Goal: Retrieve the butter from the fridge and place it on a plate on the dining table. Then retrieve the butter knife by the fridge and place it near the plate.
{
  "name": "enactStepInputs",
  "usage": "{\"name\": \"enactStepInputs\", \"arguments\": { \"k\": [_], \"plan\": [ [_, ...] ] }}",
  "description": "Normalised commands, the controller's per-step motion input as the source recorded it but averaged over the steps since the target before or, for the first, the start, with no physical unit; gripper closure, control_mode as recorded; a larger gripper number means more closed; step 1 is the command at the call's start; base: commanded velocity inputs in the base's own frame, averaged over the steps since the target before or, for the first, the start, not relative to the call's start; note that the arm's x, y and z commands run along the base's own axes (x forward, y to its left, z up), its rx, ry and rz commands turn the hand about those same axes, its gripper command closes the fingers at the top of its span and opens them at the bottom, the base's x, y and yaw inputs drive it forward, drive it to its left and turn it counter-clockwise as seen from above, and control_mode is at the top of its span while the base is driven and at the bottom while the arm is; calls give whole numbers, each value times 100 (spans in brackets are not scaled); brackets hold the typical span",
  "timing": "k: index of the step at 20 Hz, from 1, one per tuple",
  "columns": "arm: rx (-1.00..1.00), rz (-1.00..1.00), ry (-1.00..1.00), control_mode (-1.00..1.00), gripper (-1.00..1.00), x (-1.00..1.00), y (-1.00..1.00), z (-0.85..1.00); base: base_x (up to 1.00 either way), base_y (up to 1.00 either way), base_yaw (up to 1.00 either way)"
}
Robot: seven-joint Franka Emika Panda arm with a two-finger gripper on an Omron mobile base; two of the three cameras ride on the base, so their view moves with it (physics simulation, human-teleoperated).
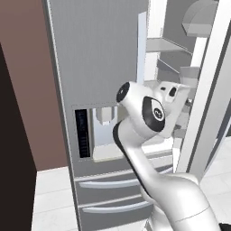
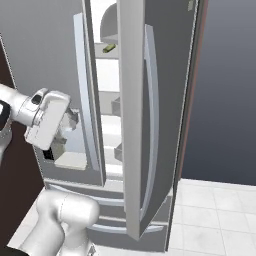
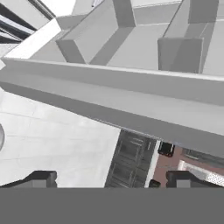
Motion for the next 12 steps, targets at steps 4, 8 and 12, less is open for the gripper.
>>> {"name": "enactStepInputs", "arguments": {
  "k": [4, 8, 12],
  "plan": [
    [-40, -8, 0, -100, -100, 99, 0, 0, 0, 0, 0],
    [-22, -6, 0, -100, -100, 66, -6, 13, 0, 0, 0],
    [-1, -7, 1, -100, -100, 7, -50, 16, 0, 0, 0]
  ]
}}
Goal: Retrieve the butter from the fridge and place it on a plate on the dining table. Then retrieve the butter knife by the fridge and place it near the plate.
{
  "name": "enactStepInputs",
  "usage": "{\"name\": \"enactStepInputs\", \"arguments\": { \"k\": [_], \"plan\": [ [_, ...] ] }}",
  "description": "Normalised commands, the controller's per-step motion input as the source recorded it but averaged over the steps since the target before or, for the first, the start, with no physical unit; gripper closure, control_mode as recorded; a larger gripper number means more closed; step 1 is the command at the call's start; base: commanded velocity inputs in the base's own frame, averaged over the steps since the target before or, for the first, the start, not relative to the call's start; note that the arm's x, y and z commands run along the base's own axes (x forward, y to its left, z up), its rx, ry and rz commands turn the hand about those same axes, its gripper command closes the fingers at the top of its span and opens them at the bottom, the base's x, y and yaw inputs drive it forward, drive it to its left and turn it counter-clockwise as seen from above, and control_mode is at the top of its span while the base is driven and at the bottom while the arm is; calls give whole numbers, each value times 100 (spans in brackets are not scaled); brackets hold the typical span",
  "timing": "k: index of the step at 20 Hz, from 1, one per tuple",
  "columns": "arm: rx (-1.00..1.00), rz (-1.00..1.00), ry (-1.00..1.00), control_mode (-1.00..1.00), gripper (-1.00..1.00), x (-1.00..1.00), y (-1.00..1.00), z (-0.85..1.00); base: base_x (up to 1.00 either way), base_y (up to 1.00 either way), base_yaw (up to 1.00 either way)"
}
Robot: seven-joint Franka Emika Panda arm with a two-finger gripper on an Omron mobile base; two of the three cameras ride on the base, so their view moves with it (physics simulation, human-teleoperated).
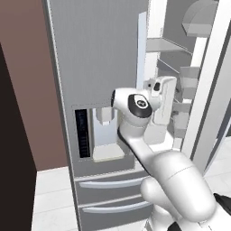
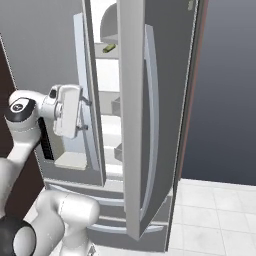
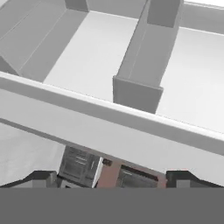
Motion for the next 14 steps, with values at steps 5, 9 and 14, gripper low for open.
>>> {"name": "enactStepInputs", "arguments": {
  "k": [5, 9, 14],
  "plan": [
    [0, -5, 2, -100, -100, 35, -41, 20, 0, 0, 0],
    [0, -3, 3, -100, -100, 41, -31, 8, 0, 0, 0],
    [0, -2, 4, -100, -100, 45, -22, 0, 0, 0, 0]
  ]
}}
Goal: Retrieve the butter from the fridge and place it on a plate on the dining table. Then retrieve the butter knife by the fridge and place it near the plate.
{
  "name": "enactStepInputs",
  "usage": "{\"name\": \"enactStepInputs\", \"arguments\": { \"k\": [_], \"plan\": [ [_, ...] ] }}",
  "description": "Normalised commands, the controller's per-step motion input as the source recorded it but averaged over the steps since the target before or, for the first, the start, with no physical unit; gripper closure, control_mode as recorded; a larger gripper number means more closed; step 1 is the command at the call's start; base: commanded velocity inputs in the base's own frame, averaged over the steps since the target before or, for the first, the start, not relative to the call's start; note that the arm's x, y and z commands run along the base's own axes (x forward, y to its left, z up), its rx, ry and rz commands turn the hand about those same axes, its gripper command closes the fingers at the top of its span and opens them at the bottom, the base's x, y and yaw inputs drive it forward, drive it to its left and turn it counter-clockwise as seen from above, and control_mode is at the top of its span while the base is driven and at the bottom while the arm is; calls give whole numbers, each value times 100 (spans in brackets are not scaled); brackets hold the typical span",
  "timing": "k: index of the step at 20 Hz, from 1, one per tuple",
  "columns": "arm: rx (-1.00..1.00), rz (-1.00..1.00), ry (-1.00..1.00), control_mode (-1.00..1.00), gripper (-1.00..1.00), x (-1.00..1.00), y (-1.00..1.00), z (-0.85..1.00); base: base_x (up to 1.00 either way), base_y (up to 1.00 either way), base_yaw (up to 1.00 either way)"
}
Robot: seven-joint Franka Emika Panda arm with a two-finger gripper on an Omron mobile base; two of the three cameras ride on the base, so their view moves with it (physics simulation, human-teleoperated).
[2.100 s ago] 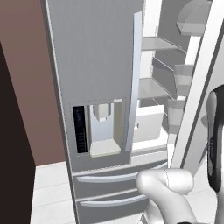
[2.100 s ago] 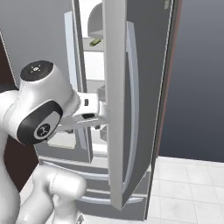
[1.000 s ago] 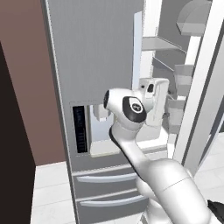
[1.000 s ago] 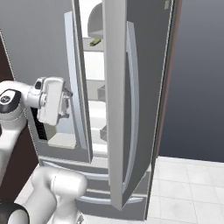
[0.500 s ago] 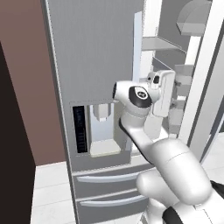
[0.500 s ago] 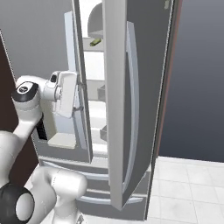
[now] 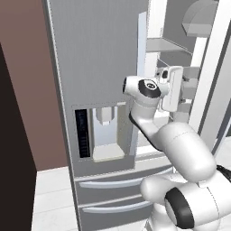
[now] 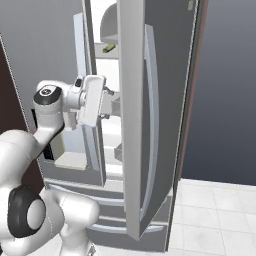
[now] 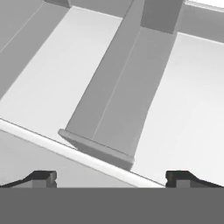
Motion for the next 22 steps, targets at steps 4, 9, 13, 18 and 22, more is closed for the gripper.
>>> {"name": "enactStepInputs", "arguments": {
  "k": [4, 9, 13, 18, 22],
  "plan": [
    [0, 0, 4, -100, -100, 31, -15, 10, 0, 0, 0],
    [1, -8, 3, -100, -100, 0, -29, 7, 0, 0, 0],
    [2, -13, 2, -100, -100, -16, -47, 3, 0, 0, 0],
    [3, -14, 0, -100, -100, -32, -61, 7, 0, 0, 0],
    [2, -7, 0, -100, -100, -10, -65, 18, 0, 0, 0]
  ]
}}
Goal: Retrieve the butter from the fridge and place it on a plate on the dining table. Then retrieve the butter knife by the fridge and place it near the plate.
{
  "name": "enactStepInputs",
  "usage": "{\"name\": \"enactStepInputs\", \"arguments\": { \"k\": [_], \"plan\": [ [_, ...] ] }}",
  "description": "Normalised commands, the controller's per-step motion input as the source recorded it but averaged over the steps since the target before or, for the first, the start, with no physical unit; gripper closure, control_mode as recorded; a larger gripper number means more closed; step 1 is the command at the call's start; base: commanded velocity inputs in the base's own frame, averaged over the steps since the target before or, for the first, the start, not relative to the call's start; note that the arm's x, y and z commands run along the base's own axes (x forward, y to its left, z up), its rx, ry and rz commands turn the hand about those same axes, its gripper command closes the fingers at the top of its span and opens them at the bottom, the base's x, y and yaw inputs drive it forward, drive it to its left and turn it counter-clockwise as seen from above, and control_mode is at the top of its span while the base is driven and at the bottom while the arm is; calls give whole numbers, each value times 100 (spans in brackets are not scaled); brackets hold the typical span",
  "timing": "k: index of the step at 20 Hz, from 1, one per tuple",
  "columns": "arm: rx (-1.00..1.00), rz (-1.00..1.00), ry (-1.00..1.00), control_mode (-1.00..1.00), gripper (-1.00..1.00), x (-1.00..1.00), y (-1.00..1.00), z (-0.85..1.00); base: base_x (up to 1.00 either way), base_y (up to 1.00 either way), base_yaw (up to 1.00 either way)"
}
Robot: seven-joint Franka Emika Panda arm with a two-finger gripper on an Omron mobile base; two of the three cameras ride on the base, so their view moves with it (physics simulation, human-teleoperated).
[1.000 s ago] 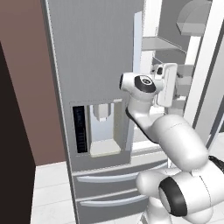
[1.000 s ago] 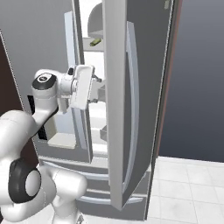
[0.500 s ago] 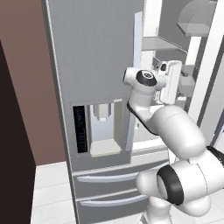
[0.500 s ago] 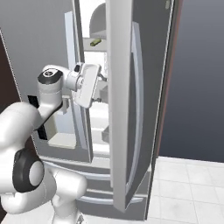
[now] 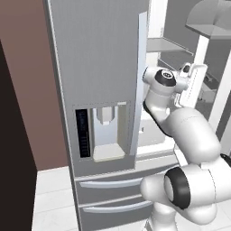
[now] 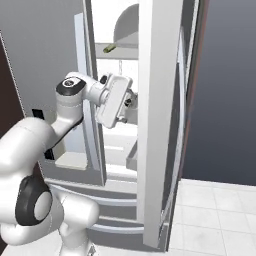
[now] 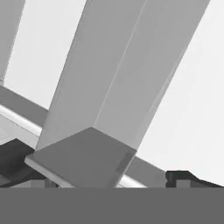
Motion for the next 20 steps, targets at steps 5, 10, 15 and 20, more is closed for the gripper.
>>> {"name": "enactStepInputs", "arguments": {
  "k": [5, 10, 15, 20],
  "plan": [
    [0, -5, 0, -100, -100, -13, -42, 22, 0, 0, 0],
    [0, -1, 1, -100, -100, 0, -25, 25, 0, 0, 0],
    [4, -3, 1, -100, -100, -5, -15, 9, 0, 0, 0],
    [26, -9, 0, -100, -100, -2, 43, 3, 0, 0, 0]
  ]
}}
